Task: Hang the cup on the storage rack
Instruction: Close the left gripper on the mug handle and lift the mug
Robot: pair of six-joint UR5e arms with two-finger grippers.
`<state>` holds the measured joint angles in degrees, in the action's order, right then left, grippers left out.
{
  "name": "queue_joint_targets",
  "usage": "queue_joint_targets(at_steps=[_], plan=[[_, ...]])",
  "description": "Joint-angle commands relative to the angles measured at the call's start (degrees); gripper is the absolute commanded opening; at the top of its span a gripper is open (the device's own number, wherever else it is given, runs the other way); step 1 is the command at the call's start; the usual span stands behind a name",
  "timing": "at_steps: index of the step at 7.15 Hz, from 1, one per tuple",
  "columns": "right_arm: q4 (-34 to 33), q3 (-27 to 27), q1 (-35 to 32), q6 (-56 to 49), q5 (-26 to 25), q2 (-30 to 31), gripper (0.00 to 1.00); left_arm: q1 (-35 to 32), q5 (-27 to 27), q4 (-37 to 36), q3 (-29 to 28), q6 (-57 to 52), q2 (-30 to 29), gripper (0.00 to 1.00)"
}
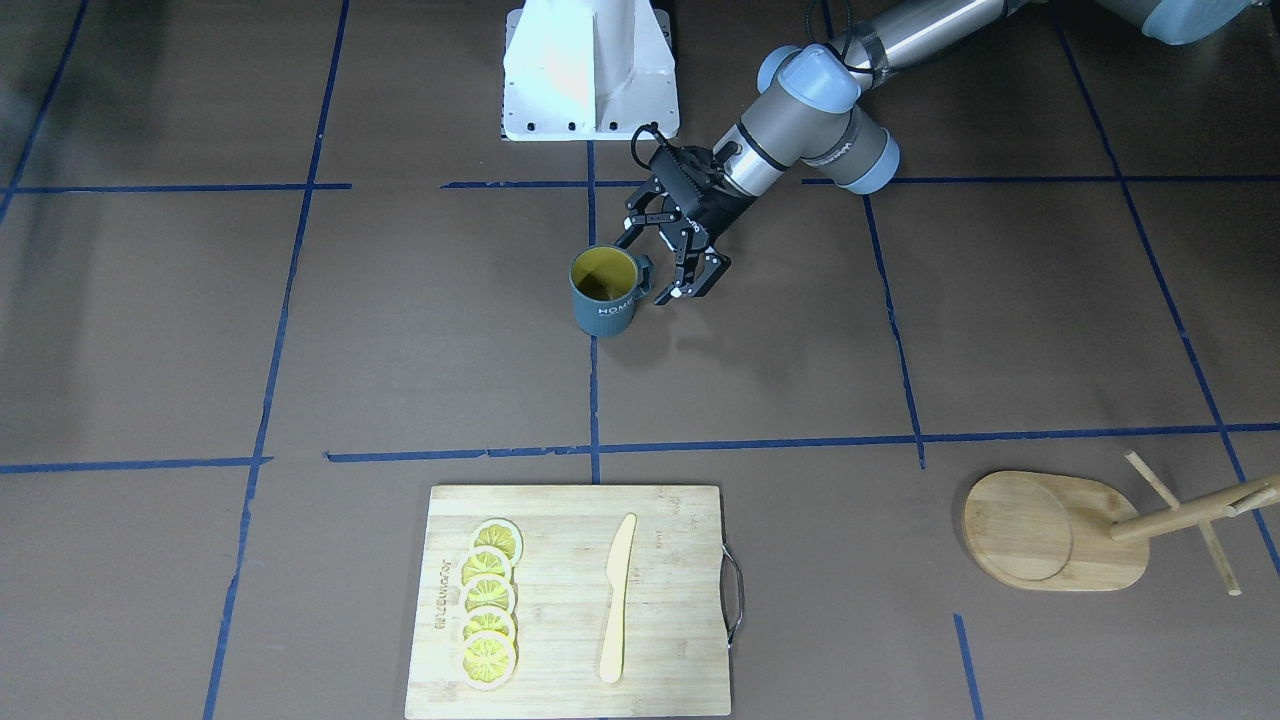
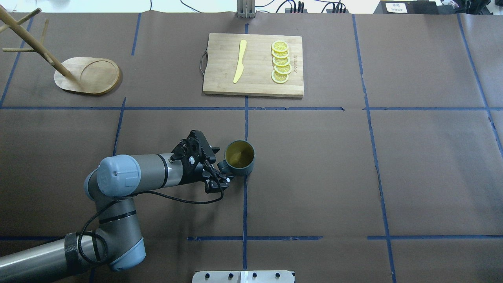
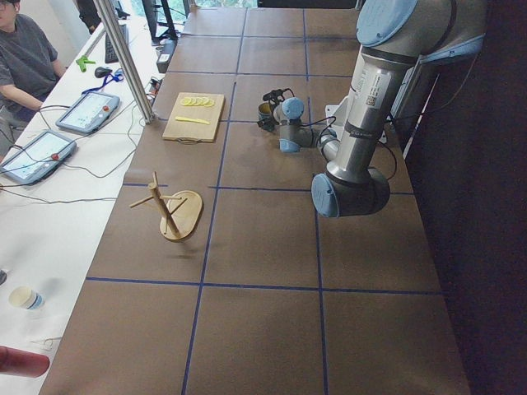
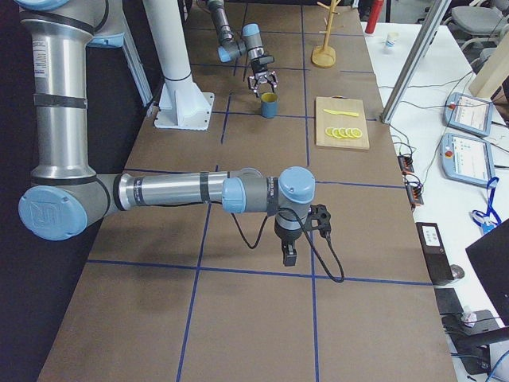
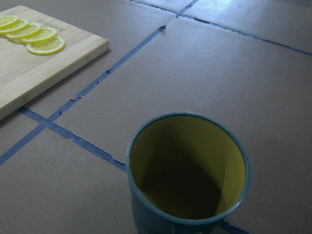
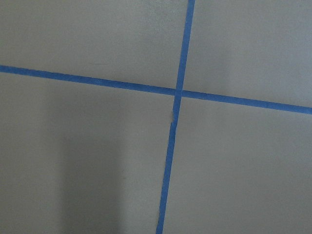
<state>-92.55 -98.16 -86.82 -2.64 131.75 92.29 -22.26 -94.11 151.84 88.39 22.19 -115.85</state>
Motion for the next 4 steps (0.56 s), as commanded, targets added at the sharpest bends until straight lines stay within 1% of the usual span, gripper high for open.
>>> queue_joint_targets(at_steps=[1,4], plan=[[0.0,0.07,0.07,0.0,0.0,-0.09,1.0,0.11,-0.02,0.65,-0.67,0.05,-0.52,0.78],[0.0,0.16,0.07,0.0,0.0,-0.09,1.0,0.29,-0.11,0.56,-0.76,0.14,-0.52,0.32]])
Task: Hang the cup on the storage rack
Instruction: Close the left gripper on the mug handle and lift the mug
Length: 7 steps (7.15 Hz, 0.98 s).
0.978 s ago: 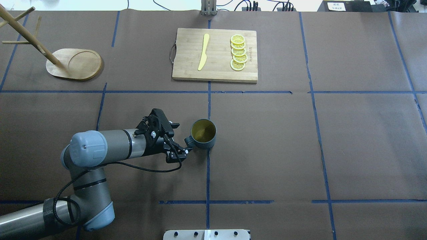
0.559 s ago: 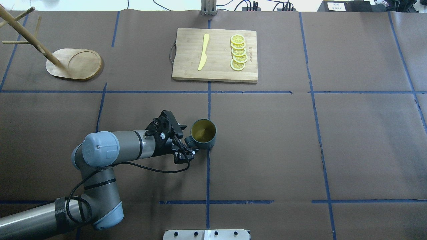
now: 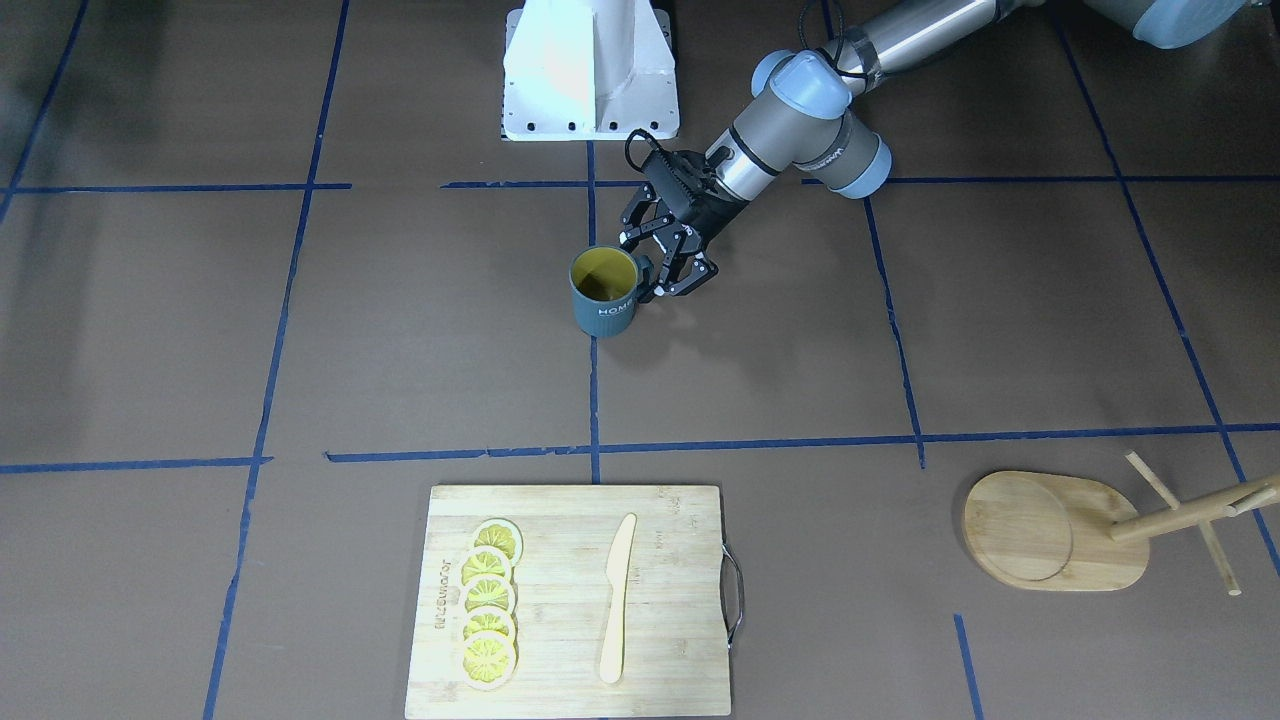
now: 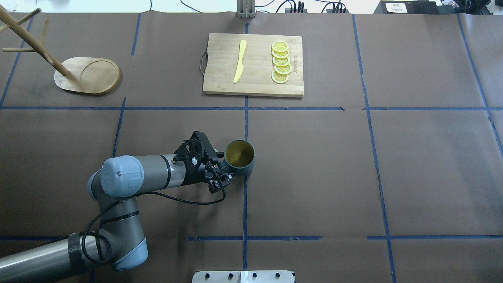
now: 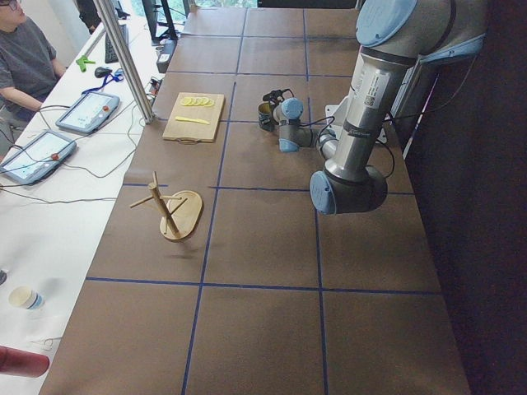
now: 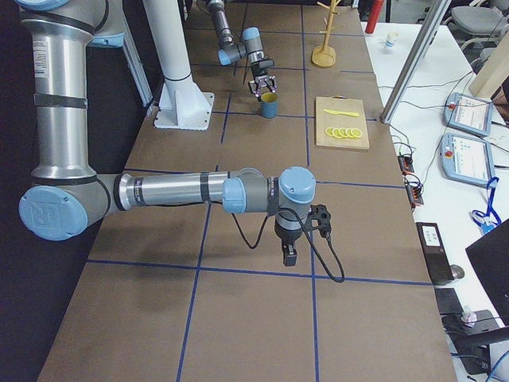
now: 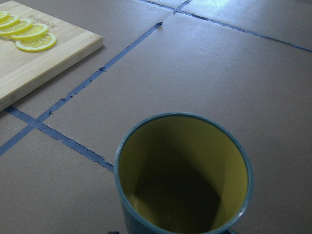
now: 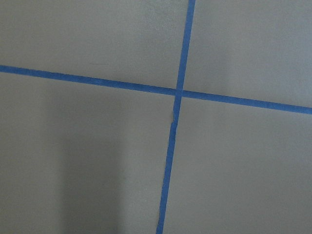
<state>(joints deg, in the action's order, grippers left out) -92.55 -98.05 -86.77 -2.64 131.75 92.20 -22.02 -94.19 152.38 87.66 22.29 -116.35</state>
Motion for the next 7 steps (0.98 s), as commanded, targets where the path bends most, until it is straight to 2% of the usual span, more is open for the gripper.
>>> queue_joint_targets(at_steps=[1,3,5,7], plan=[[0.0,0.14,0.03,0.0,0.0,0.0,1.0,0.39,0.06,0.02,-0.03,0.12,-0.01,0.13],[0.0,0.14,0.03,0.0,0.0,0.0,1.0,0.4,-0.03,0.2,0.23,0.29,-0.01,0.0],[0.0,0.14,0.03,0.0,0.0,-0.09,1.0,-0.21,0.06,1.85,1.72,3.34,-0.01,0.0],[0.0,0.14,0.03,0.0,0.0,-0.27,1.0,-2.84,0.06,5.99,1.82,18.23,0.07,0.0]])
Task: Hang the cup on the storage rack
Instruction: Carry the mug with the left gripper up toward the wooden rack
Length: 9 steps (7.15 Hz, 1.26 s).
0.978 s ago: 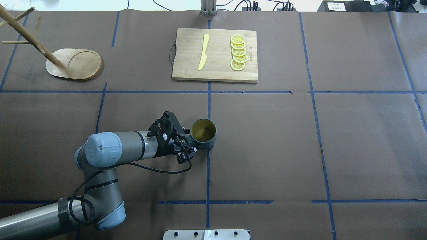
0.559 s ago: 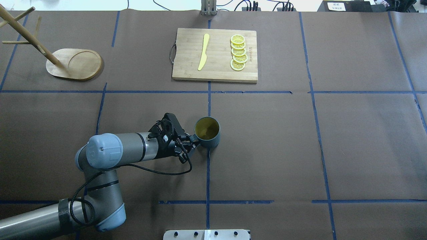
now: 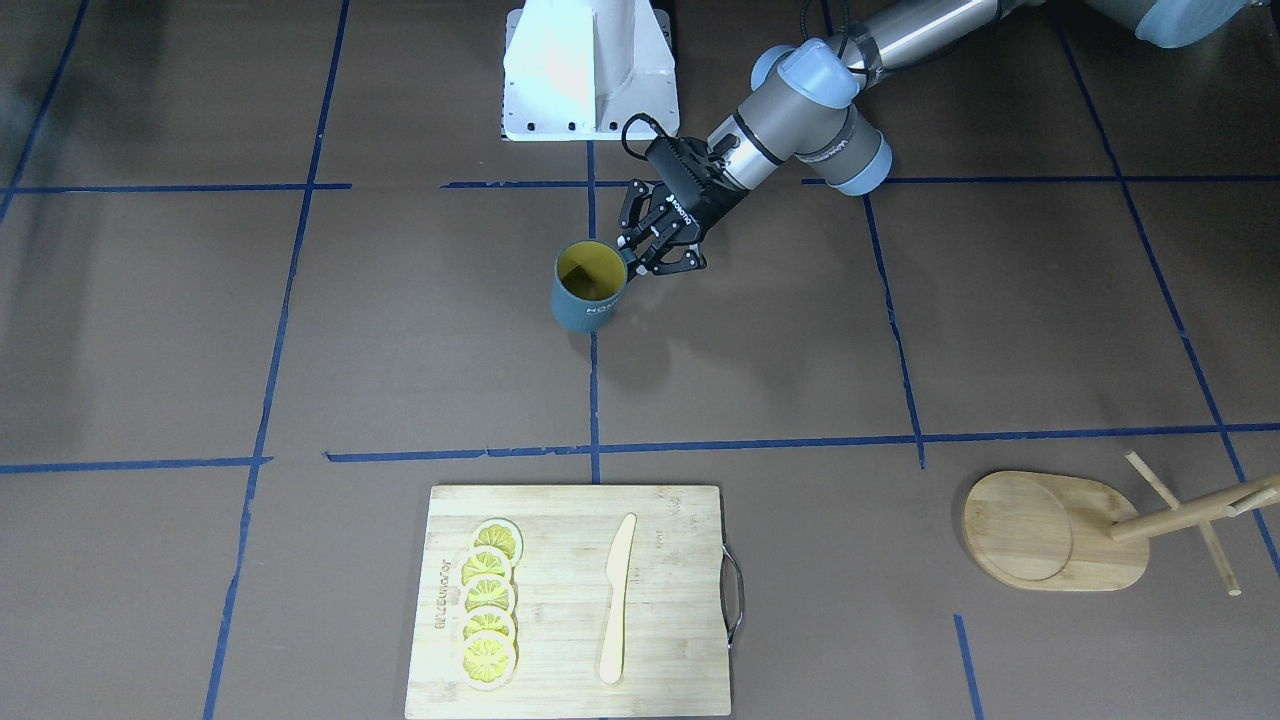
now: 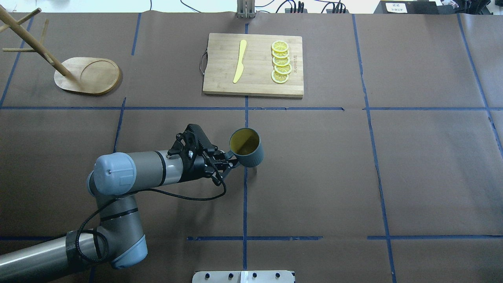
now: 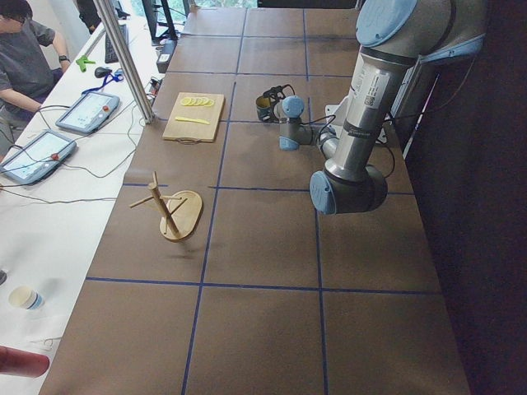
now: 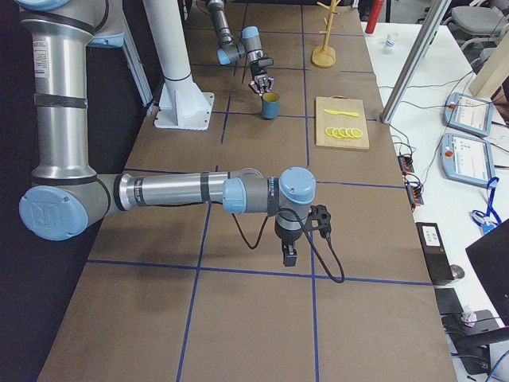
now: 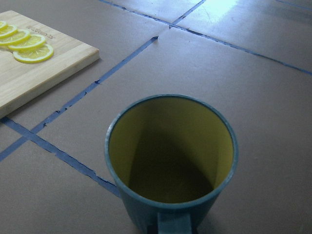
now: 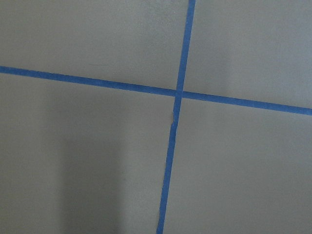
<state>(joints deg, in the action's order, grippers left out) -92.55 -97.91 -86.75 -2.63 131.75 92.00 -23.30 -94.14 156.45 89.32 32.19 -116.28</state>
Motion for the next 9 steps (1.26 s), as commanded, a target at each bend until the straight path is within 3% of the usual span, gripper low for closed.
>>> queue_joint_targets(at_steps=[1,3,9], plan=[[0.0,0.0,0.0,-0.01,0.09,-0.07,1.0,-3.75,0.01,2.53,1.28,16.86,0.0,0.0],[0.0,0.17,0.0,-0.01,0.09,-0.07,1.0,-8.58,0.01,2.63,2.69,30.41,-0.09,0.0],[0.0,0.35,0.0,-0.18,0.18,-0.15,1.0,-22.03,-0.69,6.04,2.96,92.5,0.0,0.0]])
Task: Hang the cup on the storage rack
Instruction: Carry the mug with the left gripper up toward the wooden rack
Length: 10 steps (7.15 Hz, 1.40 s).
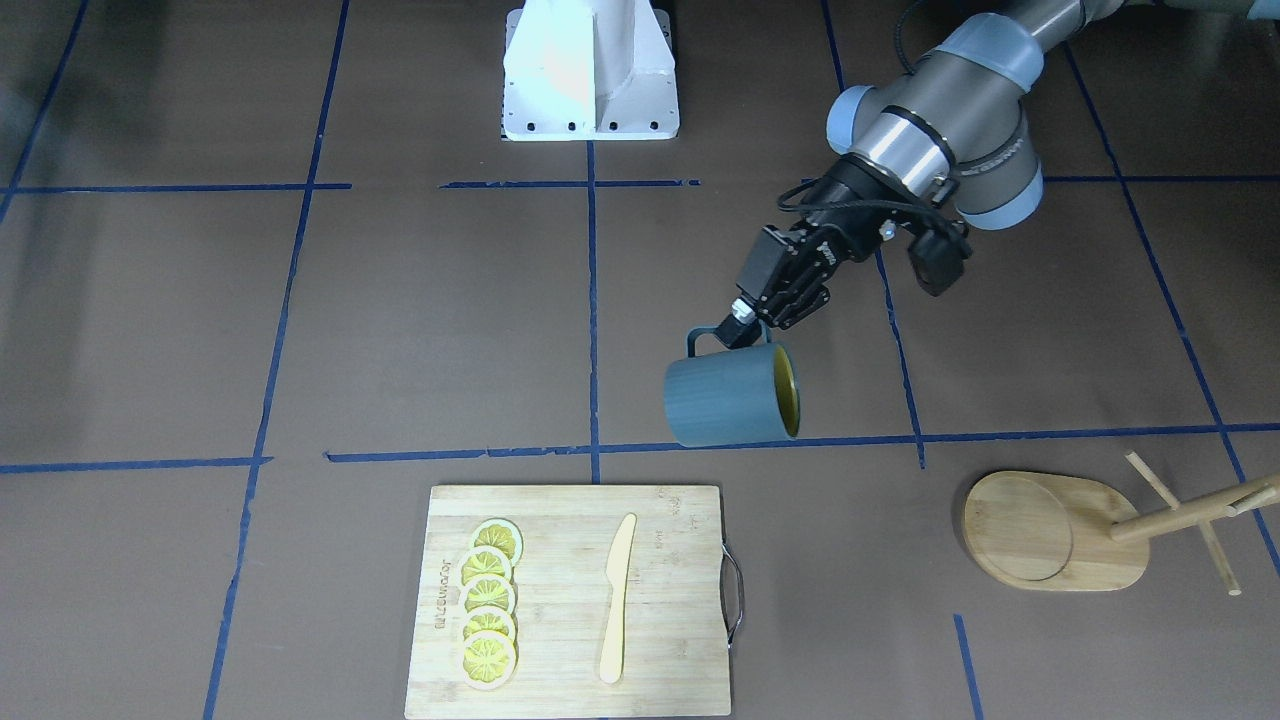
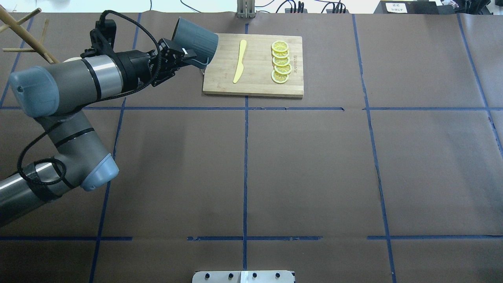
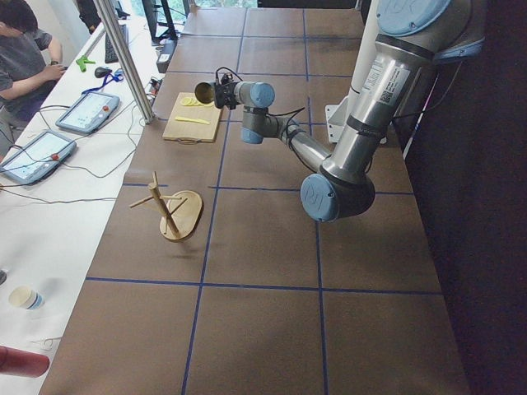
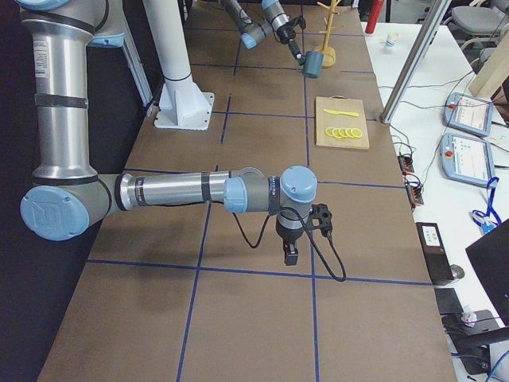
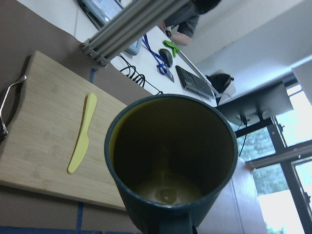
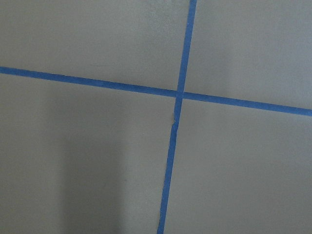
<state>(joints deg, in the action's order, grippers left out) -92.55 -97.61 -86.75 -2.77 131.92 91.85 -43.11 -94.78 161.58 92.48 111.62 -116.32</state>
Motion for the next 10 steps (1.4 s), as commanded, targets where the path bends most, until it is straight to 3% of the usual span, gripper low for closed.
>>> queue_joint_targets(at_steps=[1,3,5,7,10], plan=[[0.0,0.06,0.0,-0.04,0.0,0.0,1.0,-3.37,0.03,3.88,-0.98,21.27,0.04,0.0],[0.09,0.06,0.0,-0.13,-0.09,-0.09,1.0,-6.97,0.55,6.71,-1.87,40.16,0.48,0.0],[0.09,-0.12,0.0,-0.04,-0.09,-0.27,1.0,-11.62,0.91,19.57,-9.64,54.59,1.97,0.0],[0.0,-0.21,0.0,0.22,0.17,-0.44,1.0,-16.29,1.0,29.11,-17.92,60.09,1.98,0.0],[0.09,-1.09,0.0,0.14,-0.09,-0.53,1.0,-17.89,1.0,35.45,-22.6,61.79,3.11,0.0]])
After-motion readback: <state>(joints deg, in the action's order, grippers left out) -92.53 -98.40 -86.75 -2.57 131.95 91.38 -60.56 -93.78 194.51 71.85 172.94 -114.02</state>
